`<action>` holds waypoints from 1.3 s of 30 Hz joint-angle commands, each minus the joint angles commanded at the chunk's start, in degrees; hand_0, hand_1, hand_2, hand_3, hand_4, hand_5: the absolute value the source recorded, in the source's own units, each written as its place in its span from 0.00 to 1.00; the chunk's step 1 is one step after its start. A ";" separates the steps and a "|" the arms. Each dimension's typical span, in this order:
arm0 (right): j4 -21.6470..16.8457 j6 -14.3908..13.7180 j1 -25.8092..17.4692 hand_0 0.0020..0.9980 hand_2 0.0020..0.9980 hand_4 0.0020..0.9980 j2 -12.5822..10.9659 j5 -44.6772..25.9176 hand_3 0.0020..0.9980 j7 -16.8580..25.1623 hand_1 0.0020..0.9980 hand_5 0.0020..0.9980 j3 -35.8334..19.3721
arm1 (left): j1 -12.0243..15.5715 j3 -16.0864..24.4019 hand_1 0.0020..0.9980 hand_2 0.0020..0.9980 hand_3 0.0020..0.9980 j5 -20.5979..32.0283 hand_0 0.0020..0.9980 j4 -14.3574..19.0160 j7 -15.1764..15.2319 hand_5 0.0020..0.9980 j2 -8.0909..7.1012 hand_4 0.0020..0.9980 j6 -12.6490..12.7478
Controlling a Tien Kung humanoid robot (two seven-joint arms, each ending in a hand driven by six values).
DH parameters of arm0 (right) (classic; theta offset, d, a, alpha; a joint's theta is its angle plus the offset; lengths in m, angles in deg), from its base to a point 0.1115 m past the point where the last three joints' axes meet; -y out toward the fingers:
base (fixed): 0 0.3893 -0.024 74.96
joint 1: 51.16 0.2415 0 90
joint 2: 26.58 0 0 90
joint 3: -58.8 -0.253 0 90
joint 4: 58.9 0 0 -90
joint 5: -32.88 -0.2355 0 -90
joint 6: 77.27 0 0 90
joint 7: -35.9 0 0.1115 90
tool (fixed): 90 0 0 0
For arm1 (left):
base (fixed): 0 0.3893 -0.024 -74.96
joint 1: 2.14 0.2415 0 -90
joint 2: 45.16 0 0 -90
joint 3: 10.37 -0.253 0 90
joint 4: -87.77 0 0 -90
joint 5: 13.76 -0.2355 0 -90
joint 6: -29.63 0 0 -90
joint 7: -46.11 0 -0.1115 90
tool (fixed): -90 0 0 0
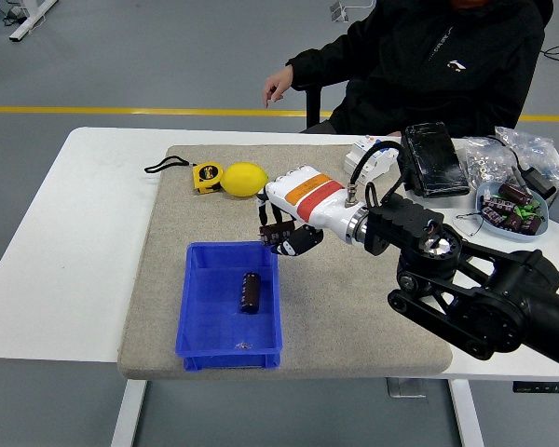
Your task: Pick up the battery,place it into the box
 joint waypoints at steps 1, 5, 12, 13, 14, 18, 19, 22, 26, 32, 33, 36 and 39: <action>-0.39 0.05 0.08 0.11 0.38 0.92 0.24 -0.06 0.45 -0.07 0.27 0.10 0.28 | 0.02 0.01 0.69 0.65 0.59 -0.03 0.73 0.00 -0.01 0.54 -0.01 0.63 -0.01; -2.37 0.18 0.09 0.11 0.38 0.92 1.58 -0.24 0.45 -0.35 0.27 0.10 1.69 | 0.20 0.32 0.69 0.65 0.59 -0.41 0.73 0.02 -0.09 0.54 -0.06 0.63 -0.06; -2.92 0.11 0.04 0.12 0.38 0.92 4.51 -0.72 0.46 -0.37 0.27 0.10 4.11 | 0.31 0.54 0.69 0.65 0.59 -0.87 0.73 0.13 -0.35 0.54 -0.08 0.63 -0.22; -2.74 0.14 0.04 0.12 0.38 0.92 4.81 -0.63 0.46 -0.35 0.27 0.10 4.34 | 0.32 0.57 0.69 0.65 0.59 -0.92 0.73 0.13 -0.37 0.54 -0.09 0.63 -0.23; -2.63 0.16 0.04 0.12 0.38 0.92 4.97 -0.57 0.46 -0.35 0.27 0.10 4.46 | 0.32 0.57 0.69 0.65 0.59 -0.93 0.73 0.14 -0.38 0.54 -0.10 0.63 -0.23; -1.86 1.77 -0.17 0.13 0.44 0.86 5.64 -0.92 0.51 -0.80 0.30 0.20 4.96 | 0.32 0.72 0.69 0.65 0.59 -1.12 0.73 0.17 -0.45 0.54 -0.16 0.63 -0.26; -1.72 2.12 -0.18 0.13 0.44 0.86 5.65 -1.03 0.51 -0.83 0.30 0.20 5.02 | 0.31 0.74 0.69 0.65 0.59 -1.16 0.73 0.17 -0.45 0.54 -0.17 0.63 -0.27; -1.20 1.59 -0.34 0.18 0.51 0.85 5.40 -1.86 0.60 -0.47 0.37 0.24 5.12 | 0.19 0.80 0.69 0.65 0.59 -1.25 0.73 0.16 -0.44 0.54 -0.18 0.63 -0.25; -0.56 0.87 -0.58 0.18 0.51 0.85 4.97 -2.11 0.60 -0.18 0.37 0.24 5.00 | -0.06 0.50 0.69 0.65 0.59 -0.84 0.73 0.13 -0.25 0.54 -0.16 0.63 -0.20; -0.45 0.43 -0.59 0.21 0.59 0.90 4.47 -1.83 0.83 0.05 0.41 0.25 4.42 | -0.27 0.17 0.69 0.65 0.59 -0.39 0.73 0.08 -0.06 0.54 -0.07 0.63 -0.14; -0.47 0.43 -0.57 0.21 0.59 0.90 4.42 -1.81 0.83 0.06 0.41 0.25 4.33 | -0.26 0.16 0.69 0.65 0.59 -0.32 0.73 0.07 -0.04 0.54 -0.06 0.63 -0.12; -0.49 0.29 -0.70 0.22 0.60 0.90 4.18 -1.69 0.84 0.07 0.42 0.26 3.42 | -0.30 -0.03 0.69 0.65 0.59 -0.05 0.73 0.05 0.07 0.54 0.02 0.63 -0.08; -0.28 0.11 -0.87 0.22 0.60 0.90 3.69 -1.41 0.84 0.07 0.42 0.26 1.52 | -0.37 -0.18 0.69 0.65 0.59 0.26 0.73 0.02 0.17 0.54 0.07 0.63 -0.01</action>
